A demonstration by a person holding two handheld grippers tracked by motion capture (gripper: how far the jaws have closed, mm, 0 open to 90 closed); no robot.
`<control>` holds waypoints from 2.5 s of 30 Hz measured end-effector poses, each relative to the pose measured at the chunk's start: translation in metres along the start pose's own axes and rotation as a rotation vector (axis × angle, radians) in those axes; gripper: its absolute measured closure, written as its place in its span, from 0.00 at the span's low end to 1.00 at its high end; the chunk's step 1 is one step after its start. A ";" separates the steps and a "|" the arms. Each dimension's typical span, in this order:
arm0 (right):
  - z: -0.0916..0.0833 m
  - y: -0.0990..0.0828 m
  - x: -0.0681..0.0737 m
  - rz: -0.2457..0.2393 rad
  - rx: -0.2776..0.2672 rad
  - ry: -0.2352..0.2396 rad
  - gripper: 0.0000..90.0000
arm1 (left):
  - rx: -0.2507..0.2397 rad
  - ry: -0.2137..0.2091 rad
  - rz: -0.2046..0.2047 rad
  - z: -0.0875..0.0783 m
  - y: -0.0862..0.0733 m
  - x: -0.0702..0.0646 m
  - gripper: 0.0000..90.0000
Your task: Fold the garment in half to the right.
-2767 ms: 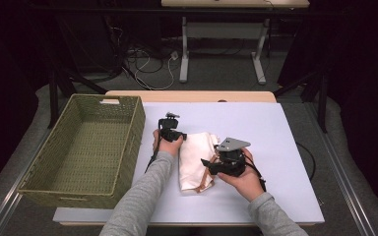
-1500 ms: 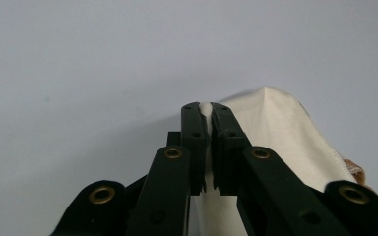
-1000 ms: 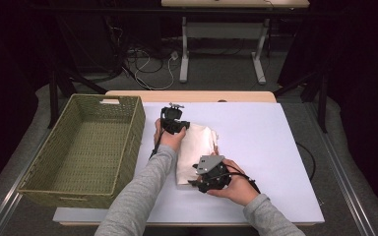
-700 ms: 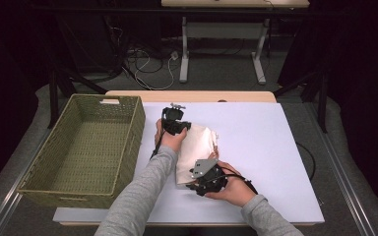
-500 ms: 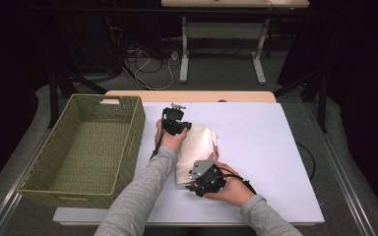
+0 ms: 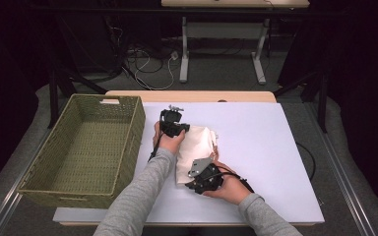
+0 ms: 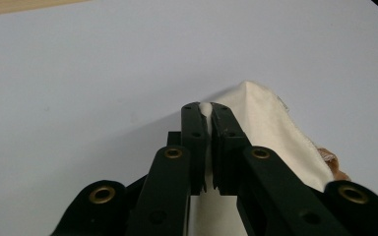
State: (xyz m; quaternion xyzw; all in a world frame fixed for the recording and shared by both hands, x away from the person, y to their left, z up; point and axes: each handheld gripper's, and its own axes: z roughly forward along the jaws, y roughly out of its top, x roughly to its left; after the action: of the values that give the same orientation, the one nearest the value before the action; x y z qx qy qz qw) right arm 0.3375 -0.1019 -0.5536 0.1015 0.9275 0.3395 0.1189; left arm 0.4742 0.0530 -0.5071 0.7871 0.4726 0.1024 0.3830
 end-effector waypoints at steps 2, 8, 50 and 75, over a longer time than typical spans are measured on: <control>0.000 -0.001 -0.001 0.002 -0.005 0.002 0.65 | 0.001 0.001 0.003 0.000 0.000 0.000 0.95; 0.001 -0.002 -0.003 -0.022 -0.014 -0.005 0.78 | -0.002 -0.003 0.001 -0.001 -0.002 -0.001 0.95; 0.000 0.003 0.007 -0.050 -0.019 -0.007 0.66 | -0.011 -0.002 -0.002 -0.008 -0.003 0.002 0.95; 0.006 0.006 0.010 -0.142 -0.004 -0.135 0.91 | -0.017 -0.006 0.010 -0.015 -0.006 0.004 0.95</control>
State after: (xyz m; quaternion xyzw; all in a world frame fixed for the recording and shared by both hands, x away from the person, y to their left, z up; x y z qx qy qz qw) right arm 0.3308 -0.0913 -0.5562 0.0580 0.9215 0.3246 0.2050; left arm 0.4643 0.0655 -0.5015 0.7865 0.4664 0.1059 0.3907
